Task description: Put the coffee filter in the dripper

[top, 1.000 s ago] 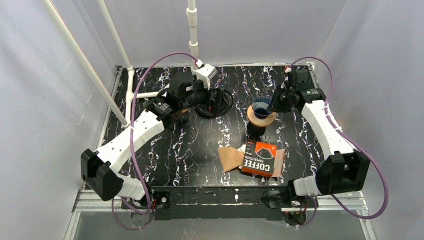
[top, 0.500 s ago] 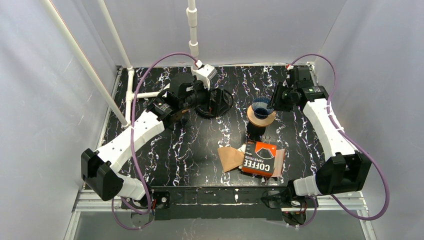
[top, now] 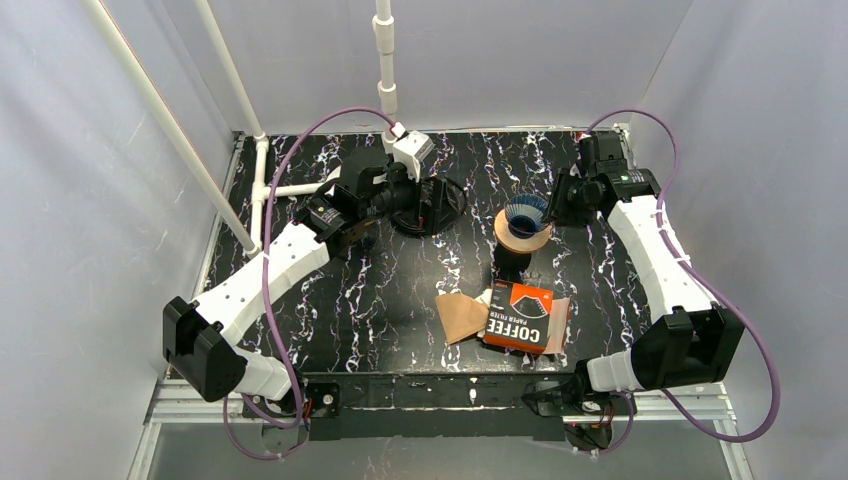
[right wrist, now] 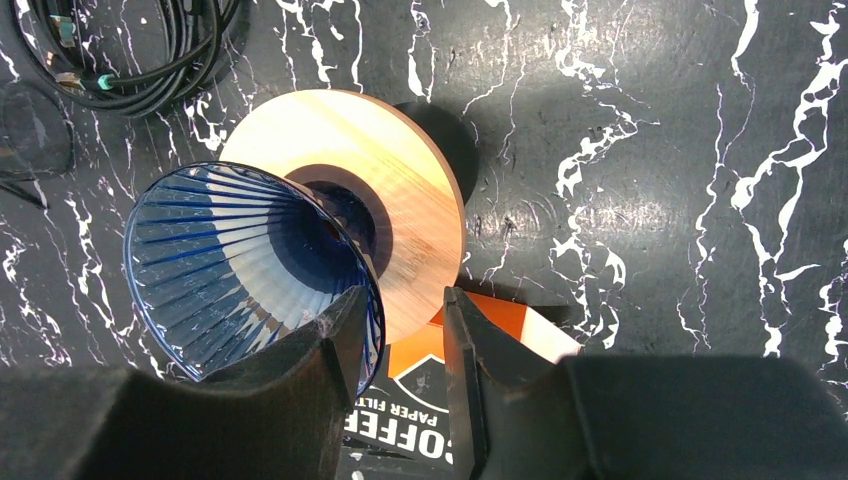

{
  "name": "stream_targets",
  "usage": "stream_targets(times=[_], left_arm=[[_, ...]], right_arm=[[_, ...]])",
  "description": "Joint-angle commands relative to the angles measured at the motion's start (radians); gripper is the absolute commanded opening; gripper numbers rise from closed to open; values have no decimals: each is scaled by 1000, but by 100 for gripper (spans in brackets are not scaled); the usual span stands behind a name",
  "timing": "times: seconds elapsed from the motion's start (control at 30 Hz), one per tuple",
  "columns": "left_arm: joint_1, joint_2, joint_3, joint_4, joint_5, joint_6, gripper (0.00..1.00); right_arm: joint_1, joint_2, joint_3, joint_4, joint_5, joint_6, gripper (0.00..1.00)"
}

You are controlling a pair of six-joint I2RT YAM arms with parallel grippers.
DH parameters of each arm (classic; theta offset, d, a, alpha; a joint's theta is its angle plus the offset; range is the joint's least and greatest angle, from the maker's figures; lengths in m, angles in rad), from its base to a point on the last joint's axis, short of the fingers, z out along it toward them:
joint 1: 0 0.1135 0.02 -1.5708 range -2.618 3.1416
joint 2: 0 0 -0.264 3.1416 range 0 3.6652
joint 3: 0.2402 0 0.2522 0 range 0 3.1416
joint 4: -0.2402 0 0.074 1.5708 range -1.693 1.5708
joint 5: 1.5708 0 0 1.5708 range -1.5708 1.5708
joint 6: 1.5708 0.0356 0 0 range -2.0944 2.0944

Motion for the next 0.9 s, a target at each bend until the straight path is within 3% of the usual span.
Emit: stream_targets(times=[0.0, 0.2, 0.37, 0.6, 0.77, 0.87], left_arm=[[3, -33, -10, 14, 25, -10, 98], [4, -42, -16, -3, 22, 23, 98], [4, -48, -12, -41, 64, 148, 98], [2, 12, 8, -182, 350, 332, 98], [-5, 46, -30, -198, 522, 362, 97], [-19, 73, -42, -197, 546, 353, 96]], right_arm=[[-3, -10, 46, -19, 12, -2, 42], [-3, -5, 83, -5, -15, -14, 46], [-3, -7, 139, 14, -43, -16, 58], [-3, -33, 166, 58, -84, -13, 70], [-3, -52, 162, 84, -110, -12, 77], [-3, -61, 159, 95, -117, -8, 80]])
